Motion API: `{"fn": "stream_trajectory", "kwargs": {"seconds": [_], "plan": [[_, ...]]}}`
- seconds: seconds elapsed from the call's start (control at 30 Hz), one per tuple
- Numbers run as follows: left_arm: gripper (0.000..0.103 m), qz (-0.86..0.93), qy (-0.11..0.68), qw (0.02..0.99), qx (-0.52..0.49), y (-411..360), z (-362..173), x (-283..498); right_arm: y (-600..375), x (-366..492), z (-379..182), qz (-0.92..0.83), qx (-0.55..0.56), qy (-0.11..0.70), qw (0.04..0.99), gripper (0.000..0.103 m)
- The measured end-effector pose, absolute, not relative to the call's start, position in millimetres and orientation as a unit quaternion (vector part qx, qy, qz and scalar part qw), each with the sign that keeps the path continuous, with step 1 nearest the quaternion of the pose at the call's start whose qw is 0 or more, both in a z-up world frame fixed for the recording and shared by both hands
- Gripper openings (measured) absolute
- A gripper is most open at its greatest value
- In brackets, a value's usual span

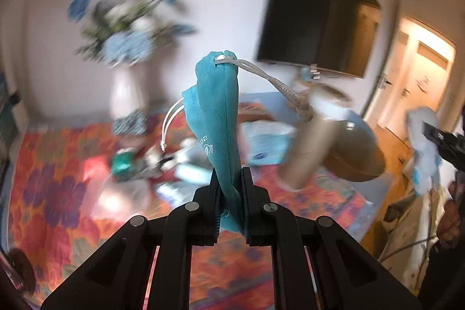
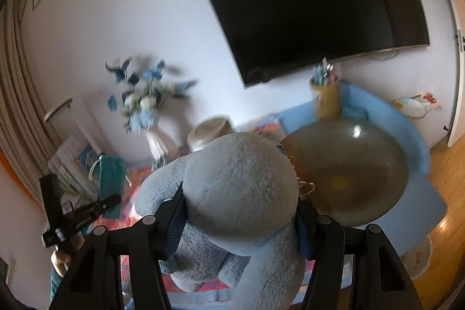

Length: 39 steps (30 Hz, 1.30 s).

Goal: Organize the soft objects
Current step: 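Carry the teal pouch with the left gripper into the glass bowl and release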

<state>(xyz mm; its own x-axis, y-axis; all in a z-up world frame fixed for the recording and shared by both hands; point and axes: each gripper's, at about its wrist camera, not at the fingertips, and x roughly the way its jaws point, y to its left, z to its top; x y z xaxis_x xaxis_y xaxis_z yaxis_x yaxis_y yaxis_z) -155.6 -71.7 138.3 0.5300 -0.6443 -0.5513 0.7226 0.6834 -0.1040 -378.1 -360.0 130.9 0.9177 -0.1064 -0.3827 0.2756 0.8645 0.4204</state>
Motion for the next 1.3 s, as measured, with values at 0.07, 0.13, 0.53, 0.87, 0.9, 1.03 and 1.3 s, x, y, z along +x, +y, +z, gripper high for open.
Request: {"fn": "stream_trajectory", "kwargs": {"seconds": [0.07, 0.13, 0.53, 0.87, 0.9, 1.03, 1.3], "plan": [[0.009, -0.414, 0.274, 0.865, 0.077, -90, 151, -170, -374, -387, 136, -0.110, 0.246, 0.161, 0.949, 0.060], [0.009, -0.438, 0.270, 0.854, 0.076, -104, 159, -178, -391, -393, 139, -0.119, 0.257, 0.149, 0.947, 0.060], [0.009, -0.561, 0.278, 0.773, 0.105, -216, 174, -216, -481, -416, 121, -0.155, 0.344, 0.106, 0.920, 0.060], [0.026, -0.548, 0.308, 0.754, 0.192, -352, 114, -235, -536, -358, 62, -0.218, 0.385, 0.203, 0.873, 0.070], [0.039, -0.547, 0.320, 0.747, 0.198, -359, 106, -233, -539, -357, 59, -0.214, 0.390, 0.205, 0.872, 0.070], [0.058, -0.550, 0.343, 0.733, 0.205, -370, 86, -233, -540, -362, 58, -0.208, 0.388, 0.213, 0.872, 0.070], [0.074, -0.594, 0.286, 0.723, 0.205, -321, 110, -277, -510, -399, 80, -0.199, 0.365, 0.175, 0.893, 0.072]]}}
